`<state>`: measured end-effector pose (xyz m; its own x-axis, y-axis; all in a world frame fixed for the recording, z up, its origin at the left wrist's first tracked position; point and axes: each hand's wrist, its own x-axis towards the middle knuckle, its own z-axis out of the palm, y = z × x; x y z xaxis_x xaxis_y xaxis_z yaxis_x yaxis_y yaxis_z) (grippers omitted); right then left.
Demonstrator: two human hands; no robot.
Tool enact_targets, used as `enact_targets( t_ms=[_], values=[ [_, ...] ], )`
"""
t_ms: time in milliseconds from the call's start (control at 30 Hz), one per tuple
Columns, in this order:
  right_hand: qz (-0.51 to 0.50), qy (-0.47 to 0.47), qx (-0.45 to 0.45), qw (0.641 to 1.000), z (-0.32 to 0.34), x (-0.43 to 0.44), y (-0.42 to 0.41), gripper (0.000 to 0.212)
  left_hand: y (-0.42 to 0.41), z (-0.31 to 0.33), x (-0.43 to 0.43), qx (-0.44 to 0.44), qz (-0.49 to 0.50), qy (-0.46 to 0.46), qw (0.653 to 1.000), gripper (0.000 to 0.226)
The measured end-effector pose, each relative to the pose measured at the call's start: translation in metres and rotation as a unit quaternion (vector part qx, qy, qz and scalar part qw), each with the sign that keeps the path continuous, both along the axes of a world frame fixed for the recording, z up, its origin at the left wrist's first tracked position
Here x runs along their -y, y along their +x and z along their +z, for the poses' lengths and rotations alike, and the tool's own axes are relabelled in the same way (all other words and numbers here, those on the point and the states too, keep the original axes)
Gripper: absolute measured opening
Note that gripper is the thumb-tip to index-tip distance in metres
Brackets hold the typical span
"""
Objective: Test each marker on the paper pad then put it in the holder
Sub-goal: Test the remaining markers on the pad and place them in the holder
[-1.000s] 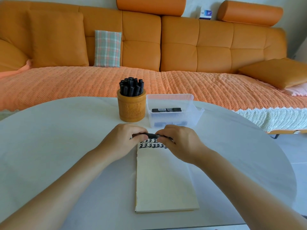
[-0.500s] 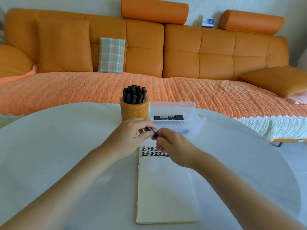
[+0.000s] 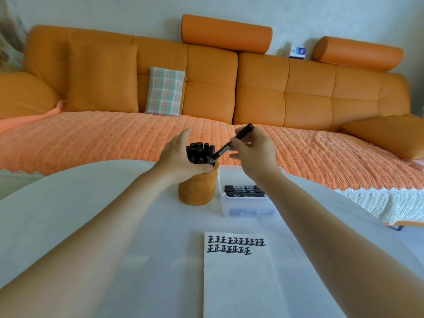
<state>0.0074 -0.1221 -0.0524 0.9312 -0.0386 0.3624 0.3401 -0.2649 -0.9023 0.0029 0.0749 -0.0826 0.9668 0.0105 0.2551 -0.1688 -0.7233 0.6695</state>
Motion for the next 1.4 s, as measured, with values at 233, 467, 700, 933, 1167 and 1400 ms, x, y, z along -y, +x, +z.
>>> enact_targets(
  t_ms=[233, 467, 700, 933, 1167, 1400],
  values=[
    [0.034, -0.090, -0.004, 0.995, -0.014, -0.013, 0.013, 0.015, 0.011, -0.014, -0.003, -0.006, -0.056, -0.120, 0.991, 0.077],
    [0.041, -0.278, 0.068, 0.957, -0.020, -0.030, 0.013, 0.048, 0.006, -0.012, 0.000, 0.007, -0.071, -0.222, 0.972, 0.070],
    [-0.018, -0.337, 0.189, 0.922, -0.031, -0.024, 0.024, 0.031, 0.007, -0.014, -0.003, -0.026, -0.077, -0.199, 0.977, 0.077],
    [0.091, -0.386, 0.060, 0.916, -0.046, -0.012, 0.013, 0.058, 0.001, -0.018, -0.005, 0.010, -0.045, -0.063, 0.997, 0.087],
    [0.040, -0.508, -0.114, 0.853, -0.034, 0.026, 0.013, 0.034, -0.038, -0.026, -0.013, 0.257, 0.018, -0.008, 0.966, 0.038],
    [0.088, -0.532, -0.264, 0.799, -0.038, 0.033, 0.014, 0.034, -0.074, -0.064, -0.011, 0.057, -0.104, -0.018, 0.993, 0.008]
  ],
)
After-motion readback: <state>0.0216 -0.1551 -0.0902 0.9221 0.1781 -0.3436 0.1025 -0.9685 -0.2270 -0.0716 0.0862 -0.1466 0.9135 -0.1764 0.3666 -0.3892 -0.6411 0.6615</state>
